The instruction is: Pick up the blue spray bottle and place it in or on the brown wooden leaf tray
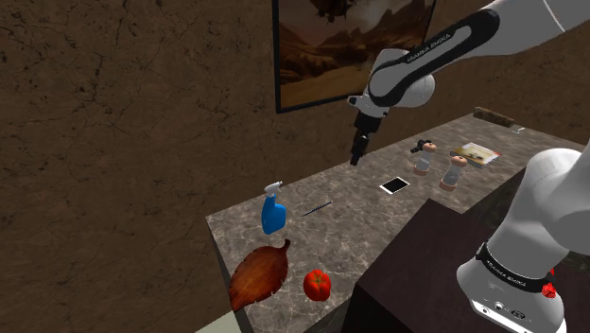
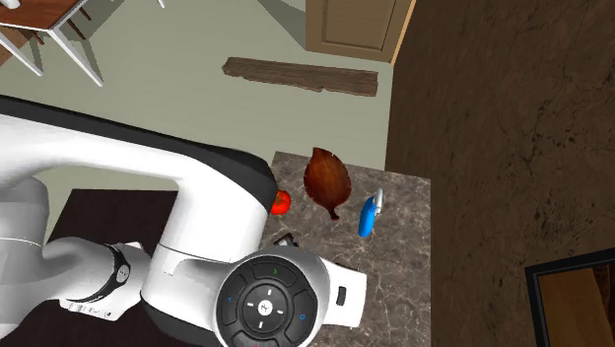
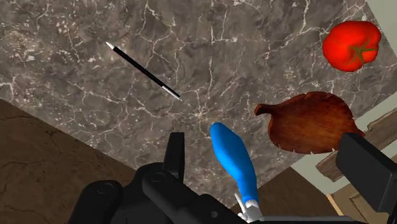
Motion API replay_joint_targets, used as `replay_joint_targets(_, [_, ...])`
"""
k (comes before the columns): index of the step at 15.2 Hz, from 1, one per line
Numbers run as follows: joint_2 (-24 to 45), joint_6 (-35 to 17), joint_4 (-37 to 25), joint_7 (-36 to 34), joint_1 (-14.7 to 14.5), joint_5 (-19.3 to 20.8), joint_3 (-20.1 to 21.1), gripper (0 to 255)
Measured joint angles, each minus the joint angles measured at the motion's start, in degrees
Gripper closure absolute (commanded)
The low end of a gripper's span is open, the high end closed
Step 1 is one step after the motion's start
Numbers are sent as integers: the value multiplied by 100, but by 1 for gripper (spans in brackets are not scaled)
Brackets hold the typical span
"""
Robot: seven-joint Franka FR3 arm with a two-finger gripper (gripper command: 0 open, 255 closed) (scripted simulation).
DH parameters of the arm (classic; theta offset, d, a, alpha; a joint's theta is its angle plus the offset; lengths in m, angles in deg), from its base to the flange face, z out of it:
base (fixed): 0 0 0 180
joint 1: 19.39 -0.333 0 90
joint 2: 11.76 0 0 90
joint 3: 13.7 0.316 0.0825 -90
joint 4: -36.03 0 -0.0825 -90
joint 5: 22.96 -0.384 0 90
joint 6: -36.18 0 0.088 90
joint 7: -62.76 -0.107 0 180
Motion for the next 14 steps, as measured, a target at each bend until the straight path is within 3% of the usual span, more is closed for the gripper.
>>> replay_joint_targets(6, [1516, -565, -729, 2088, -331, -1538, 6, 0])
replay_joint_targets(10, [2462, -708, -1349, 3399, -181, -2447, 350, 0])
replay_joint_targets(14, [3302, -733, -2076, 4363, 31, -2978, 765, 0])
